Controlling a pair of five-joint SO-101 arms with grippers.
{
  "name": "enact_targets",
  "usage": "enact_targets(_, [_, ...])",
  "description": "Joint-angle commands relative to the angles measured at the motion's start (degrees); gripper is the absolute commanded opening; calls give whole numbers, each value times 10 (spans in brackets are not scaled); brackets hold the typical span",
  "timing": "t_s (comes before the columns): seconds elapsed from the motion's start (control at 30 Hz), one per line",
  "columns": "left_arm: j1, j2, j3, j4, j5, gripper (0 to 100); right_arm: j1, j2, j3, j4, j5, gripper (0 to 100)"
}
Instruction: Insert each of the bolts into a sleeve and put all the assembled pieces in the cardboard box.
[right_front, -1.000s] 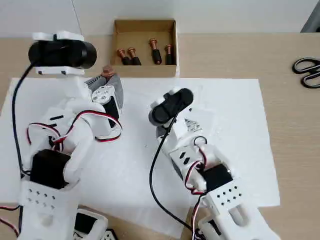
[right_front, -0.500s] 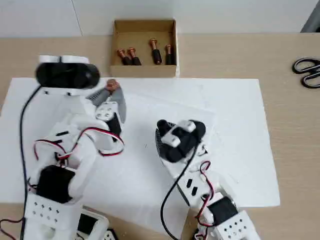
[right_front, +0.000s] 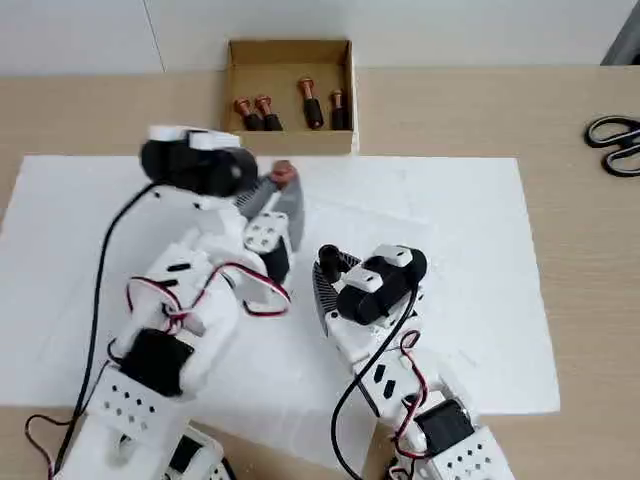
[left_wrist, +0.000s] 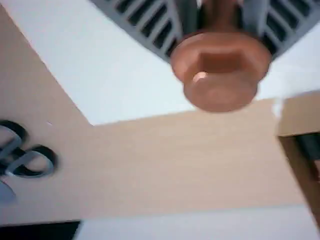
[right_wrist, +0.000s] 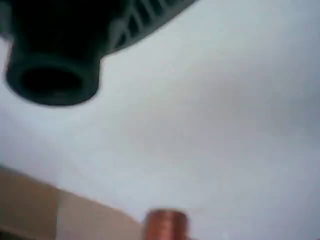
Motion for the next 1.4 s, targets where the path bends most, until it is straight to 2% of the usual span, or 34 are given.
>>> enact_targets(0.0, [22, -15, 0, -18, 3, 5, -13, -12, -4, 6, -9, 4])
enact_targets(0.27, [63, -16, 56, -40, 3, 5, -35, -16, -5, 36, -9, 4])
enact_targets(0.4, [61, -16, 80, -80, 2, 5, -35, -16, -6, 36, -9, 4])
enact_targets(1.1, [30, -12, 95, -84, 2, 5, -35, -17, -6, 36, -7, 4])
enact_targets(1.37, [31, -12, 131, -123, 4, 5, -35, -17, -6, 36, -7, 4])
